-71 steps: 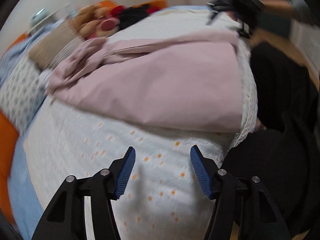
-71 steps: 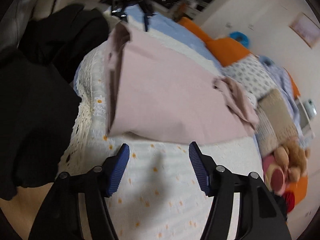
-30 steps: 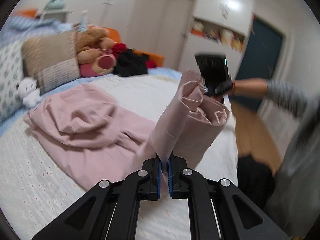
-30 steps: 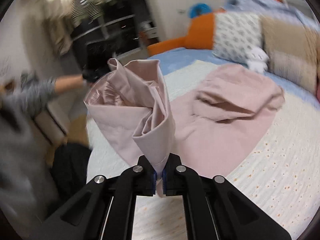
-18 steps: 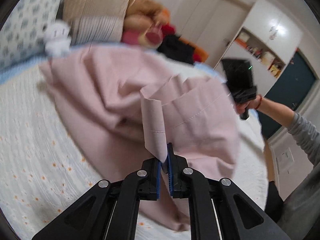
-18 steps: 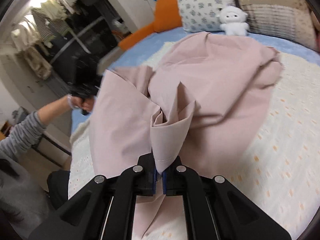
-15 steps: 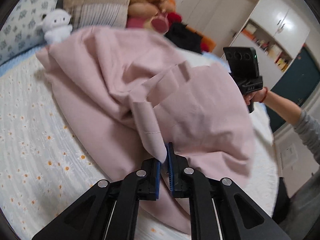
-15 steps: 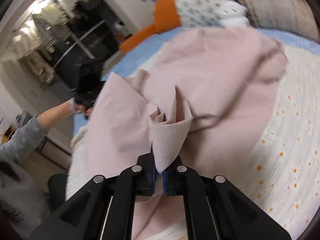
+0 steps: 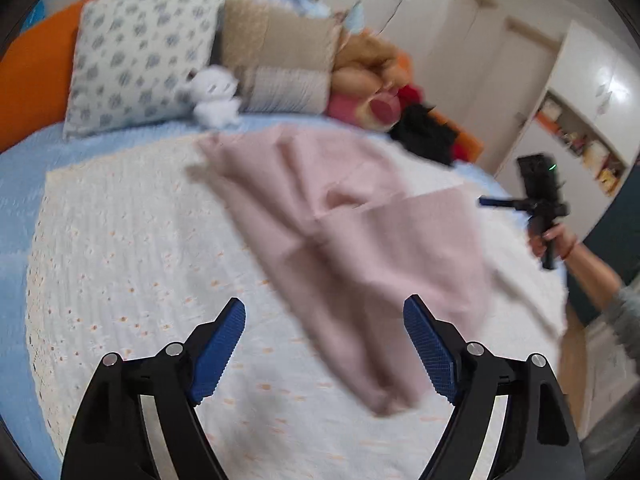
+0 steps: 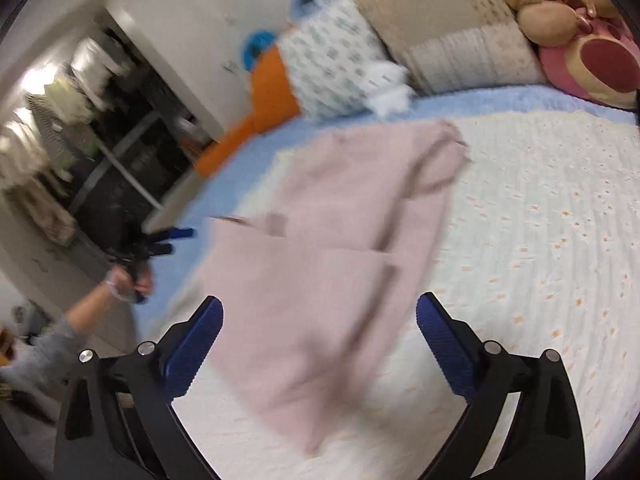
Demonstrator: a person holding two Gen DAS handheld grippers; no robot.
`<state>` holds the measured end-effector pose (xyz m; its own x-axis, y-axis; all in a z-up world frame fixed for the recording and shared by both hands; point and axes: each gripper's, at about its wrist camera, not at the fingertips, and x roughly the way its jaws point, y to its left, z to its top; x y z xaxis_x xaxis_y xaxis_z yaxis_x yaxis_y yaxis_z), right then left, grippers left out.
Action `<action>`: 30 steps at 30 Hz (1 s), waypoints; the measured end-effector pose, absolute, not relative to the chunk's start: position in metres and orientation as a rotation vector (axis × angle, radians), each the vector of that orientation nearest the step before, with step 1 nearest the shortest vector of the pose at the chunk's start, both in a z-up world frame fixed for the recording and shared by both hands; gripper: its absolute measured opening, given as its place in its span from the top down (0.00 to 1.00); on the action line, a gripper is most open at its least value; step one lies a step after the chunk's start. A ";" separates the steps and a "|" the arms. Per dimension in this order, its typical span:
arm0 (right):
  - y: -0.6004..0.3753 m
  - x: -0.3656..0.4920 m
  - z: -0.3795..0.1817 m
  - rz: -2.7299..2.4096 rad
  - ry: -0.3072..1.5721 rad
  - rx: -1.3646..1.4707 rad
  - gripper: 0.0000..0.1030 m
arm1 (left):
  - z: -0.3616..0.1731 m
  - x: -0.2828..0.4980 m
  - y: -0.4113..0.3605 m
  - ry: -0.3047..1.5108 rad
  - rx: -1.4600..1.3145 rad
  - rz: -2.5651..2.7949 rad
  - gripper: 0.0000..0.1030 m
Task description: Fold large clothes
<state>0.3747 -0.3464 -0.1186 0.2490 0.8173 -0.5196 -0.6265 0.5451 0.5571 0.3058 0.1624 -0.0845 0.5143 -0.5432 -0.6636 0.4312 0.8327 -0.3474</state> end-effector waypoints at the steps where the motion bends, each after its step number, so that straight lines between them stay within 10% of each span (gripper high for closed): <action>1: -0.345 0.364 -0.113 1.017 0.845 0.250 0.23 | -0.073 0.298 0.151 0.815 -0.143 -0.633 0.20; 3: -0.334 0.341 -0.108 1.048 0.816 0.233 0.58 | -0.051 0.279 0.113 0.720 -0.069 -0.712 0.19; 5: -0.321 0.339 -0.116 1.059 0.846 0.276 0.66 | -0.043 0.278 0.070 0.705 -0.008 -0.753 0.19; 17: -0.235 0.398 -0.212 0.972 1.044 0.211 0.71 | -0.173 0.379 0.005 1.016 -0.034 -0.686 0.41; 26: -0.225 0.398 -0.227 0.953 1.048 0.172 0.69 | -0.201 0.370 0.024 0.933 -0.135 -0.706 0.42; 30: -0.236 0.377 -0.186 0.936 1.046 0.149 0.36 | -0.163 0.348 0.029 0.979 -0.167 -0.638 0.28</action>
<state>0.3772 -0.2357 -0.1865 0.1676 0.7207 -0.6727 -0.5891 0.6203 0.5179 0.3478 0.0287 -0.1631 0.3927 -0.5724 -0.7198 0.4272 0.8067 -0.4084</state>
